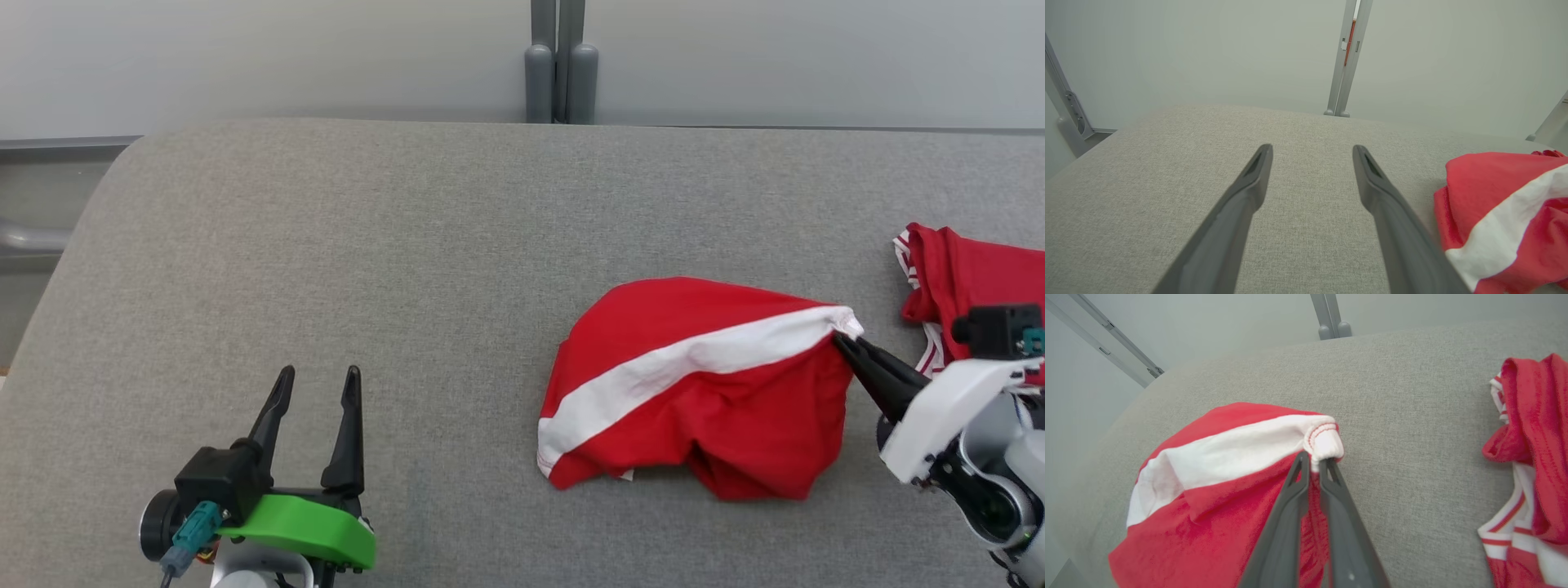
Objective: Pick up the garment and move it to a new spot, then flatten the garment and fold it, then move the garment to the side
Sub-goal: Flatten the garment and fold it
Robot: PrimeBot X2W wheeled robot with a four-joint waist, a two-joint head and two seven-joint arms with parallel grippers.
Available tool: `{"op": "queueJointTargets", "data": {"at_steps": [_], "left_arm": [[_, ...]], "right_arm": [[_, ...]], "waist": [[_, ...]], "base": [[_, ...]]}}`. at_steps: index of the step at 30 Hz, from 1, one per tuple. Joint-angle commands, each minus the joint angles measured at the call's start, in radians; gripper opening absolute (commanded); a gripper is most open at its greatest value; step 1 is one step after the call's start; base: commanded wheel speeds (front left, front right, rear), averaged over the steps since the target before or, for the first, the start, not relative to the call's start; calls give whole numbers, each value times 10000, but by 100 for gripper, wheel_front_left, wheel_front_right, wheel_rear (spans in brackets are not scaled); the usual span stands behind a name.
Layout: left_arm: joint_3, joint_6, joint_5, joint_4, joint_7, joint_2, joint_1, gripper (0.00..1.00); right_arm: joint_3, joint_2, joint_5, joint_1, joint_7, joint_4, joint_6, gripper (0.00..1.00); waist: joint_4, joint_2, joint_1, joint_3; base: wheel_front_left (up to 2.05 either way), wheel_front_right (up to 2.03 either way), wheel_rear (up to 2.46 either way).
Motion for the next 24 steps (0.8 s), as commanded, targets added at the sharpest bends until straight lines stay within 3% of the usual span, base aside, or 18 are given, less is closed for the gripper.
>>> {"op": "queueJointTargets", "data": {"at_steps": [1,8,9,10,11,19,20,24], "left_arm": [[-18,23,-60,42,28,57,27,100],[-70,-17,-95,108,59,76,-127,100],[-79,-24,-104,123,56,86,-145,100],[-89,-23,-109,132,76,95,-149,100],[-100,-21,-113,143,94,106,-157,100],[-82,55,-179,134,137,230,109,100],[-22,113,-204,55,117,293,270,100],[45,183,-230,-76,74,313,403,100]], "right_arm": [[108,-288,-78,314,-177,-83,0,0],[712,-703,-248,835,-694,612,-4,0],[781,-553,-152,805,-790,774,-4,30],[865,-498,-151,757,-857,901,-2,47],[950,-448,-152,678,-928,1090,-2,100],[890,-443,-517,174,-1793,1974,-5,100],[200,-480,-694,179,-2253,1516,-4,100],[-1107,-79,-1345,474,-2381,438,-4,100]], "waist": [[-117,0,0,41],[-212,0,0,89],[-219,0,0,68],[-221,0,0,48],[-225,0,0,19],[-336,0,0,-469],[-466,0,0,-778],[-645,0,0,-944]], "base": [[0,0,0],[0,0,0],[0,0,0],[0,0,0],[0,0,0],[0,0,0],[0,0,0],[0,0,0]]}}
